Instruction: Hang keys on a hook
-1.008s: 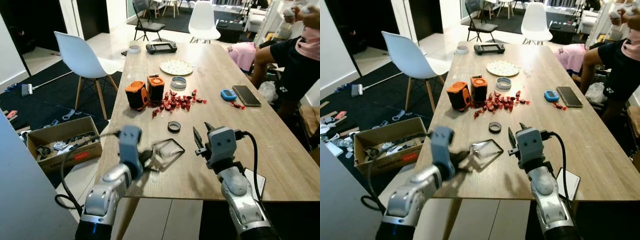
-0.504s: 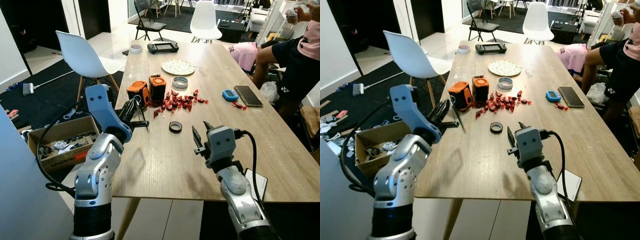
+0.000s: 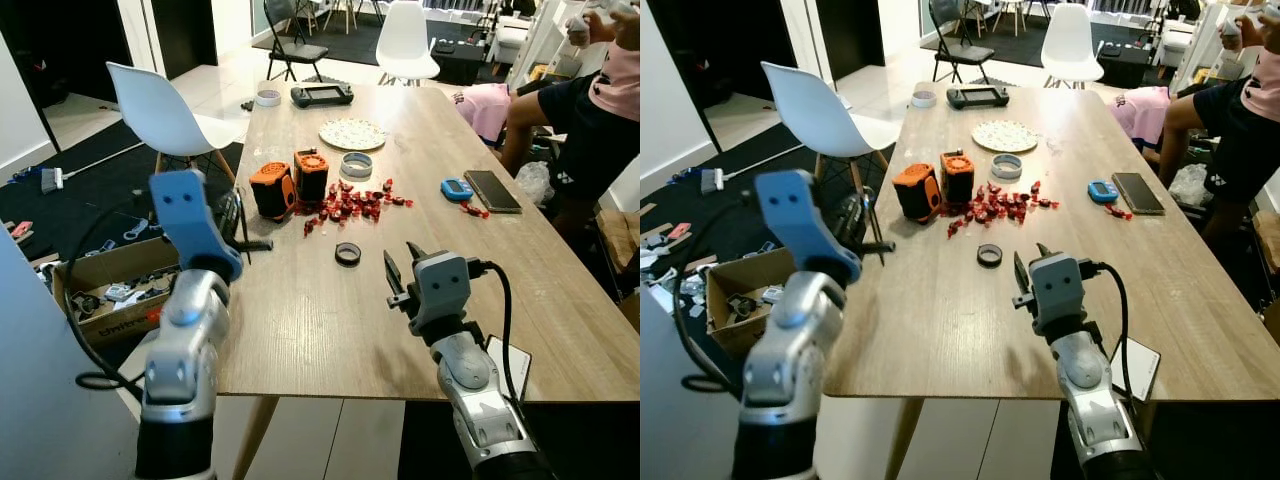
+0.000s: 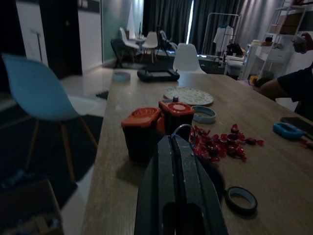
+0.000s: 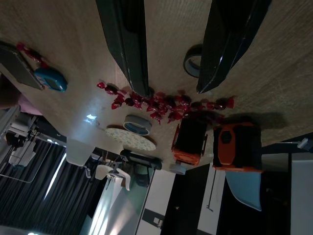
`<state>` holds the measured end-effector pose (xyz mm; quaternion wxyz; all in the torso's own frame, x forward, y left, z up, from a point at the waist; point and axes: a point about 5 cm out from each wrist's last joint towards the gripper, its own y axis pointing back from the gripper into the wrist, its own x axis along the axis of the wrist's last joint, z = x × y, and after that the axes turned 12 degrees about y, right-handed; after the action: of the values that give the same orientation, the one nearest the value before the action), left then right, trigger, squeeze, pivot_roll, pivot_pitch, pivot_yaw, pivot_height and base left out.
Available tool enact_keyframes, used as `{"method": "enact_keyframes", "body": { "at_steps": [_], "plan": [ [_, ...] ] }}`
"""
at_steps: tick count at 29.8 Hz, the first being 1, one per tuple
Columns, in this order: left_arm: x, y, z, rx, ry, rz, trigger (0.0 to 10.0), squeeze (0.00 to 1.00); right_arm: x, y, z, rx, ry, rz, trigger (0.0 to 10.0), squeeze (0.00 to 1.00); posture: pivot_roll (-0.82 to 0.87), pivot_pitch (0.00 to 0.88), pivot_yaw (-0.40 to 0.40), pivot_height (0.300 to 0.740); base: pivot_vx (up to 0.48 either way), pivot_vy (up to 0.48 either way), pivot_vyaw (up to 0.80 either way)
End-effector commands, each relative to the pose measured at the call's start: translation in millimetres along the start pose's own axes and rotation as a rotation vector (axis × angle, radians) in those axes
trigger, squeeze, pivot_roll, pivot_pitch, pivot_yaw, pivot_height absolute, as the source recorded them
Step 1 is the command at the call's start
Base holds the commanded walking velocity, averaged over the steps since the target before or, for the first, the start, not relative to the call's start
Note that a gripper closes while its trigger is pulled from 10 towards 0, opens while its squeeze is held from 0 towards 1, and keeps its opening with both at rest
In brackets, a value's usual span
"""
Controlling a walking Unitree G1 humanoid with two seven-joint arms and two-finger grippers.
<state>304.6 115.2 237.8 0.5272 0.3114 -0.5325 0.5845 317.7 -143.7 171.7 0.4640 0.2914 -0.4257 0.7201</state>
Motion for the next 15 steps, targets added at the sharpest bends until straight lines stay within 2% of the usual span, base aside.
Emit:
{"method": "enact_keyframes", "body": {
  "at_steps": [1,7,15],
  "plan": [
    [1.5,6.8,5.6,-0.054,-0.077,0.024,10.0,0.00,-1.0,2.6,-0.4,-0.013,-0.002,-0.011,10.0,0.00,0.02,0.128,-0.036,0.740,0.000,0.000,0.00],
    [-10.1,15.8,10.6,-0.093,-0.147,0.009,10.0,0.00,-3.6,5.4,-3.4,-0.013,-0.050,-0.038,10.0,0.00,0.03,0.127,-0.036,0.740,0.000,0.000,0.00],
    [-13.7,17.9,12.1,-0.096,-0.158,0.010,10.0,0.00,-1.8,5.5,-7.0,0.002,-0.060,-0.029,10.0,0.00,0.03,0.125,-0.037,0.740,0.000,0.000,0.00]
  ]
}}
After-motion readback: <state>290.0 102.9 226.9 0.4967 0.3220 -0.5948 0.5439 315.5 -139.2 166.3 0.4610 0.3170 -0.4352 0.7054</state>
